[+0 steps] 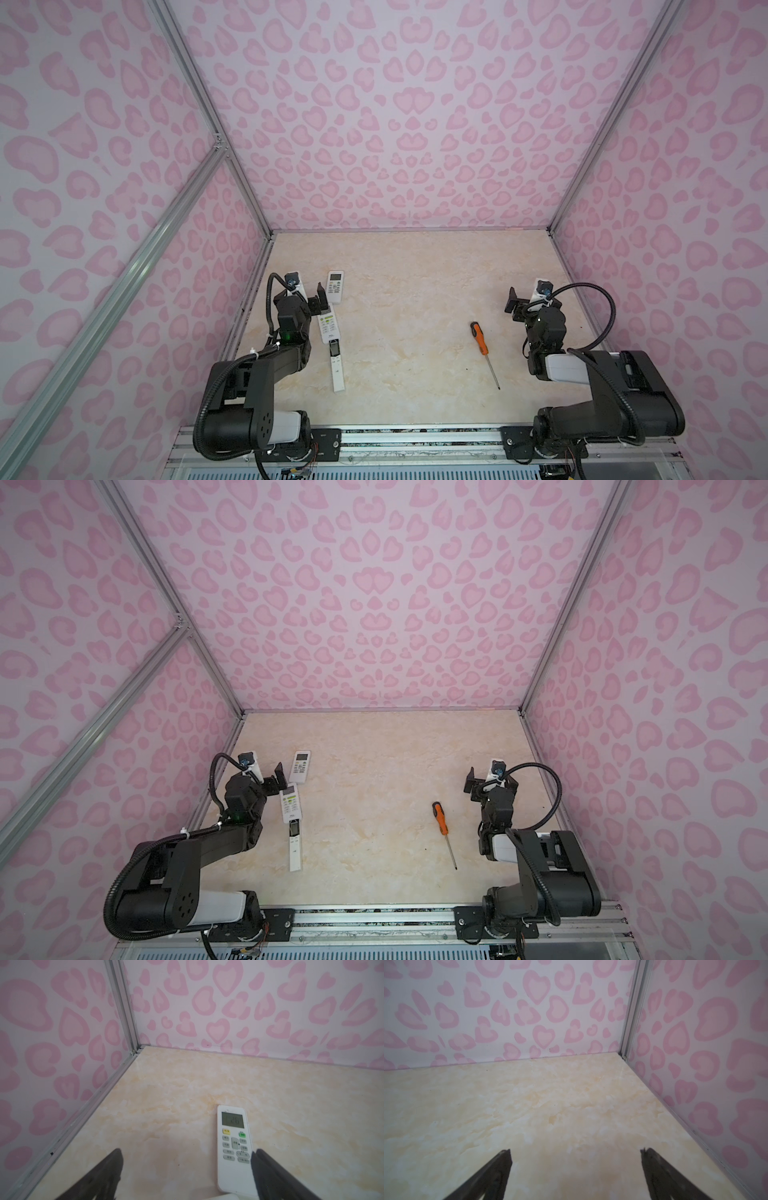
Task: Unload the batteries from the remote control
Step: 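Grasp the black-topped white remote with the left gripper while the right arm moves inward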
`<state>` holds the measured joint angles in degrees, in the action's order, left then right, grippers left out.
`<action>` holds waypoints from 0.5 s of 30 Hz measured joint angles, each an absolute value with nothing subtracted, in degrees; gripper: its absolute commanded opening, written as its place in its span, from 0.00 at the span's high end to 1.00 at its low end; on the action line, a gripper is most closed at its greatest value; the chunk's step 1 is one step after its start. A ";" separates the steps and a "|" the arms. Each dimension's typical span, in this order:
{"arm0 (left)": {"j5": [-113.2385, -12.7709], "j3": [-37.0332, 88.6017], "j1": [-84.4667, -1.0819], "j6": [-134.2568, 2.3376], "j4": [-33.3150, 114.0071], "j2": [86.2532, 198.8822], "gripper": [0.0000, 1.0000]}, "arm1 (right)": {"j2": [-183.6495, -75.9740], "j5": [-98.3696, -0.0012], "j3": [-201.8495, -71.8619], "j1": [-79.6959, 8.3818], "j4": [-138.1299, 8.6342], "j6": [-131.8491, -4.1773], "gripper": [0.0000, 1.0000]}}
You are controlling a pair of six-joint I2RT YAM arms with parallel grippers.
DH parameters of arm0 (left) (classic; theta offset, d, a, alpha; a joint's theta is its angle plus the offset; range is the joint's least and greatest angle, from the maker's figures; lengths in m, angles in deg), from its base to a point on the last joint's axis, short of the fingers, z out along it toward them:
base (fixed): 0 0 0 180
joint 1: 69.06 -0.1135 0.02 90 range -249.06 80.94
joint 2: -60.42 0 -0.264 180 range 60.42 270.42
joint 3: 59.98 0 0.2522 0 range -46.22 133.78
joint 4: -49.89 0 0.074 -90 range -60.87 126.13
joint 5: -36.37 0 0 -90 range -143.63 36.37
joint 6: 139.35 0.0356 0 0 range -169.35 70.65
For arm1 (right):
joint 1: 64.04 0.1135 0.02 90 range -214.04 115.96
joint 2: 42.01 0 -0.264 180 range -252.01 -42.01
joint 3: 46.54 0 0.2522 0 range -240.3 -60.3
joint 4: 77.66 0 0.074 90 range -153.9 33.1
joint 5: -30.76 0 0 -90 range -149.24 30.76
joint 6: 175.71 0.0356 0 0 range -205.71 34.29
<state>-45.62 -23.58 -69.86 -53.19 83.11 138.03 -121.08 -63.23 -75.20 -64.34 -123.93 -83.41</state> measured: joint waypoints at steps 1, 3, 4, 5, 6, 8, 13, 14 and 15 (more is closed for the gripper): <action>-44.86 -22.64 -69.86 -53.76 80.90 136.45 0.01 | -118.50 -63.27 -76.97 -63.94 -120.34 -83.39 0.01; -43.72 -20.59 -69.86 -54.57 76.31 133.81 0.05 | -115.02 -63.53 -80.03 -63.20 -115.08 -83.10 0.01; -43.15 -19.17 -69.80 -55.46 73.08 132.48 0.08 | -113.21 -63.82 -82.52 -62.54 -110.55 -82.07 0.01; -42.83 -17.29 -69.71 -55.88 70.02 131.03 0.11 | -111.99 -64.52 -84.40 -61.71 -107.08 -81.20 0.01; -42.58 -15.17 -69.51 -56.51 65.88 129.79 0.14 | -110.87 -65.67 -86.59 -60.55 -102.53 -80.35 0.02; -41.23 -10.45 -68.38 -57.41 58.30 127.60 0.18 | -109.71 -67.25 -90.89 -58.39 -94.01 -79.76 0.02; -40.29 -0.94 -64.66 -62.94 36.33 121.61 0.25 | -109.63 -71.34 -100.97 -51.26 -73.57 -76.74 0.05; -40.11 -0.24 -64.27 -64.55 32.38 120.65 0.25 | -109.95 -71.53 -102.39 -49.63 -70.79 -76.08 0.05; -39.94 -0.02 -63.61 -66.52 27.85 119.49 0.25 | -110.43 -71.99 -103.92 -47.37 -67.76 -75.25 0.05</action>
<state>-39.94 -0.02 -63.61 -66.52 27.85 119.49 -110.43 -71.99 -103.92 -47.37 -67.76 -75.25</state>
